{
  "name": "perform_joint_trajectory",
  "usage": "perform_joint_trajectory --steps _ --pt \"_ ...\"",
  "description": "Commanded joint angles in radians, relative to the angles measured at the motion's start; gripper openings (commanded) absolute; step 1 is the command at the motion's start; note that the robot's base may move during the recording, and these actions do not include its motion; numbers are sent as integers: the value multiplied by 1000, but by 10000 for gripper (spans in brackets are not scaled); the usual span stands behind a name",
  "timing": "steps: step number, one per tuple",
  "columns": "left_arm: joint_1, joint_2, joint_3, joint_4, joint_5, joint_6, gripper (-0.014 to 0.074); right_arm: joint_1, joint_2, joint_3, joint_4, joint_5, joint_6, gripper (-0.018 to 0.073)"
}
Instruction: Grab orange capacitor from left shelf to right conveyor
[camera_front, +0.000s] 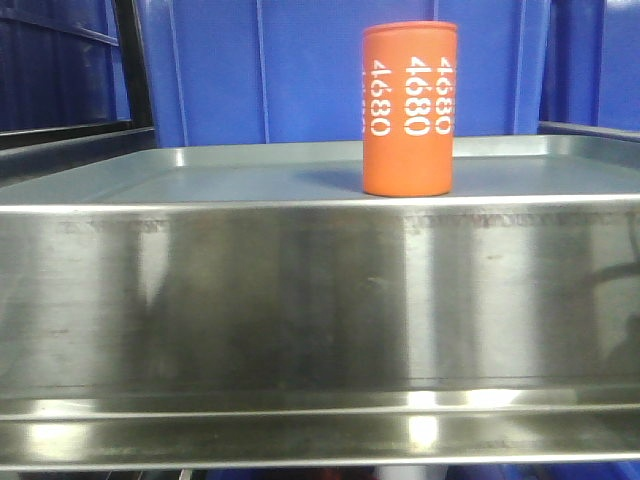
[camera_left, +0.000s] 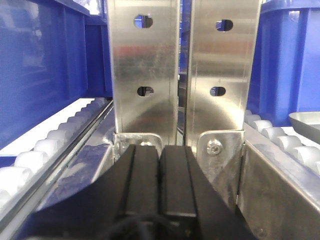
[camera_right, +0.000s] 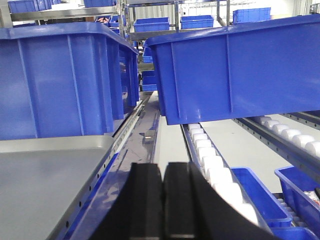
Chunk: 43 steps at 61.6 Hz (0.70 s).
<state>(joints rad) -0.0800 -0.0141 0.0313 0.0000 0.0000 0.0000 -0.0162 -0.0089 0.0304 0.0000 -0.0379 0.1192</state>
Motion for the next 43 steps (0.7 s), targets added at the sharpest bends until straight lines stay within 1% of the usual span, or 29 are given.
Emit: perform_joint_trajectory --steps 1,17,20,26,28,33,35,38,43 --pt "-6 6 -6 -5 -83 0 -105 -6 -21 3 -7 -94 -6 54" --pt "-6 6 -6 -5 -83 0 -105 -6 -21 3 0 -100 -6 54" --pt "-6 6 -6 -5 -83 0 -105 -6 -21 3 0 -121 -6 54" --pt "-6 6 -6 -5 -83 0 -105 -3 -21 3 0 -220 -1 54" --pt "-6 6 -6 -5 -83 0 -105 -3 -21 3 0 -291 21 54" --pt "-6 6 -6 -5 -83 0 -105 -3 -21 2 0 -384 55 54" --pt "-6 6 -6 -5 -83 0 -105 -3 -21 -5 0 -410 83 54" --pt "-6 6 -6 -5 -83 0 -105 -1 -21 -21 0 -410 129 54" --pt "-6 6 -6 -5 -83 0 -105 0 -20 -75 -47 -370 181 54"
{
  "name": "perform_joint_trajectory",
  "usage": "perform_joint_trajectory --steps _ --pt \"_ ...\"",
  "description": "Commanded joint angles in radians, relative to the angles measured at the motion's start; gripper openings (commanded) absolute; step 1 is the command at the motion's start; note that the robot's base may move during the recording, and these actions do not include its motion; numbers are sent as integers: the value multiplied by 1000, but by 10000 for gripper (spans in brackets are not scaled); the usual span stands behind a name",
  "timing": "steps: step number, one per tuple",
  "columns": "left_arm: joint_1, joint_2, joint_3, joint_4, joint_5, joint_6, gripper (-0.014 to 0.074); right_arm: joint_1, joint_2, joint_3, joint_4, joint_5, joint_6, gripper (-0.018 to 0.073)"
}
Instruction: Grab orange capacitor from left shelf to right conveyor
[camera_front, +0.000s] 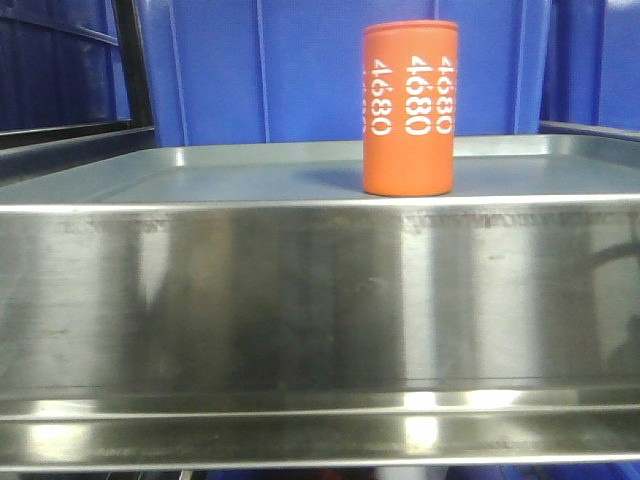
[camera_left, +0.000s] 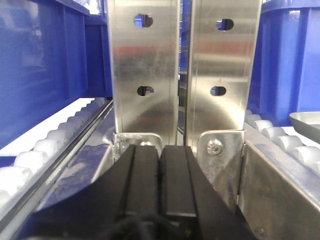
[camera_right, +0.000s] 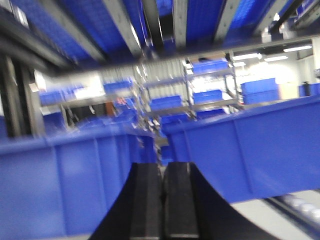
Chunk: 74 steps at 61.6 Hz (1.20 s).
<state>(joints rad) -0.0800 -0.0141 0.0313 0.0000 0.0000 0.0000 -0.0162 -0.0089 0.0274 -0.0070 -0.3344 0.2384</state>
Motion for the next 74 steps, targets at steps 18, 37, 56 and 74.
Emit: perform_joint_trajectory --steps 18,37,56,74 --pt "-6 6 -6 -5 -83 0 -105 7 96 -433 -250 233 93 54" --pt "-6 6 -6 -5 -83 0 -105 227 395 -729 -250 377 106 54" --pt "-6 6 -6 -5 -83 0 -105 651 632 -772 -271 501 94 54" --pt "-6 6 -6 -5 -83 0 -105 764 864 -772 -225 514 95 517"
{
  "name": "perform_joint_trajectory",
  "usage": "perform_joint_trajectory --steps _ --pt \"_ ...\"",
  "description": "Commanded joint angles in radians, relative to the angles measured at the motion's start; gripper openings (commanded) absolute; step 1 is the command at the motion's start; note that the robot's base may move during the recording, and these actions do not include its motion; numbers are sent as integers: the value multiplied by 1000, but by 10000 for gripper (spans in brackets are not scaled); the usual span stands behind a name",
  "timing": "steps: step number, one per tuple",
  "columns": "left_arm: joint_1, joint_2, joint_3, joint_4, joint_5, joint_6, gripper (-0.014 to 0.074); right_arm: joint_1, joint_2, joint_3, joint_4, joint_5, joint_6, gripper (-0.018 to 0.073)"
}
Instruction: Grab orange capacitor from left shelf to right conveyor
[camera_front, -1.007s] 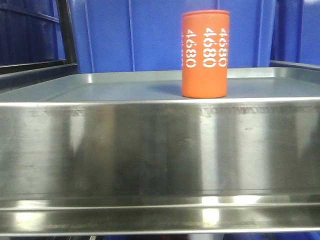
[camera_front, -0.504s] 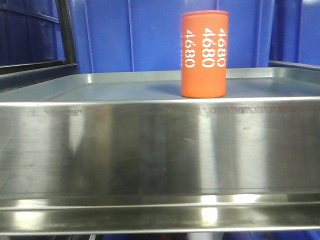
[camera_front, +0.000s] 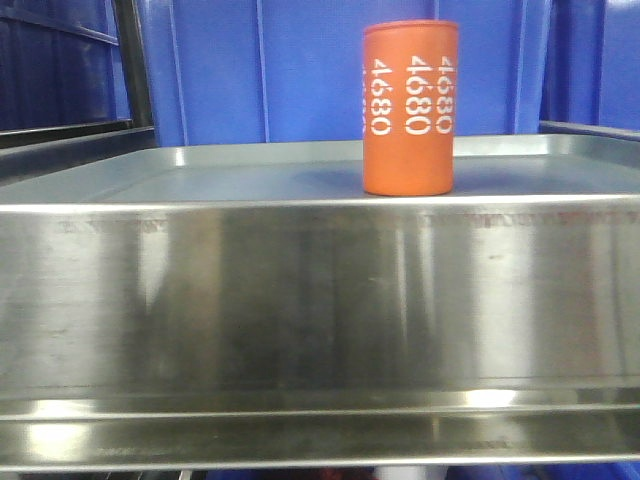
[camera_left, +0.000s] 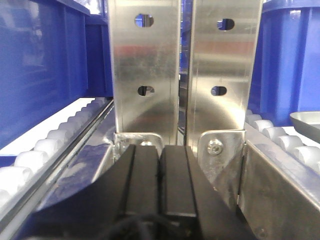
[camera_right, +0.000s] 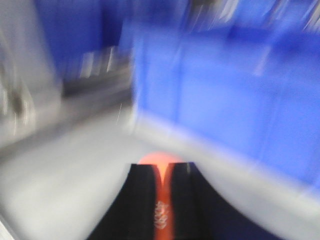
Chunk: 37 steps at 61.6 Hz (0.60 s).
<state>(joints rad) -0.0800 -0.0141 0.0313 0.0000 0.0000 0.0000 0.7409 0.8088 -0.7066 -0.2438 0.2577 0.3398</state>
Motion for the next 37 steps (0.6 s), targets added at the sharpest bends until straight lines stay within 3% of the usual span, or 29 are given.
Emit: perform_joint_trajectory --steps 1,4,21,37 --pt "-6 6 -6 -5 -83 0 -105 7 59 -38 15 -80 -6 557" --pt "-6 6 -6 -5 -83 0 -105 7 86 -38 33 -87 -6 653" --pt "-6 6 -6 -5 -83 0 -105 7 169 -38 73 -101 -7 629" --pt "-6 6 -6 -5 -83 0 -105 -7 283 -38 22 -171 -7 629"
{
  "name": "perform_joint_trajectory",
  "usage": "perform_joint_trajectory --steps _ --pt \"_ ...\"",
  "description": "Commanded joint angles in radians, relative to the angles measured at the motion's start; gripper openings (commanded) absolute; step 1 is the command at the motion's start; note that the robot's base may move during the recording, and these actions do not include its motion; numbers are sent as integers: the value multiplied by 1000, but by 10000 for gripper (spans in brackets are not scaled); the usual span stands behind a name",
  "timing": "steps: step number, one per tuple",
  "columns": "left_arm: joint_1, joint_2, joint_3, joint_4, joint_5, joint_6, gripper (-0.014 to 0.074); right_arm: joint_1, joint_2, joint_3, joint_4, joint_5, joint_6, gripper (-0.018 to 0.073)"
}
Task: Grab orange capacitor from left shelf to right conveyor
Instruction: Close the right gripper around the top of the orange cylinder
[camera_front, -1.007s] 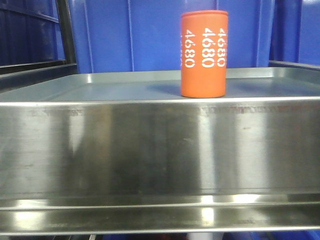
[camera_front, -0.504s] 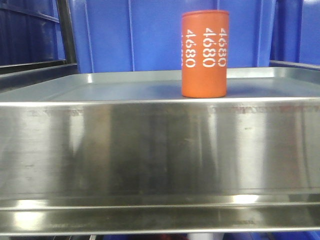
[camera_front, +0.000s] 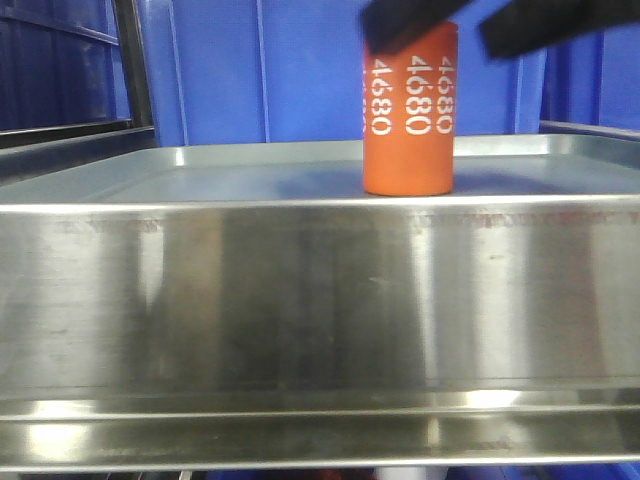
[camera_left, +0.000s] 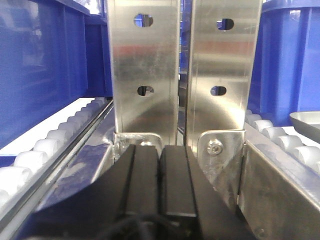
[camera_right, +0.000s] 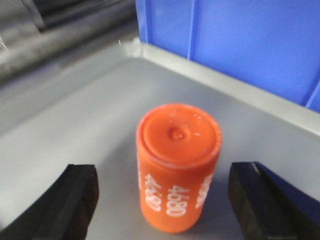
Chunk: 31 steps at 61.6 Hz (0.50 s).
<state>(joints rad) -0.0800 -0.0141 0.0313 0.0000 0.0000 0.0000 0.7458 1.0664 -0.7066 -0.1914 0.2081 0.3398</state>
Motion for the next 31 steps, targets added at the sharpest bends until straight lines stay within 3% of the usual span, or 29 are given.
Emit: perform_joint_trajectory --steps 1,23,27,31 --pt "-6 6 -6 -5 -83 0 -105 -17 38 -38 -30 -135 -7 629" --pt "-6 6 -6 -5 -83 0 -105 -94 184 -38 -29 -310 -7 606" --pt "-6 6 -6 -5 -83 0 -105 -94 199 -38 -29 -308 -7 524" --pt "-6 6 -6 -5 -83 0 -105 -94 206 -38 -29 -298 -7 312"
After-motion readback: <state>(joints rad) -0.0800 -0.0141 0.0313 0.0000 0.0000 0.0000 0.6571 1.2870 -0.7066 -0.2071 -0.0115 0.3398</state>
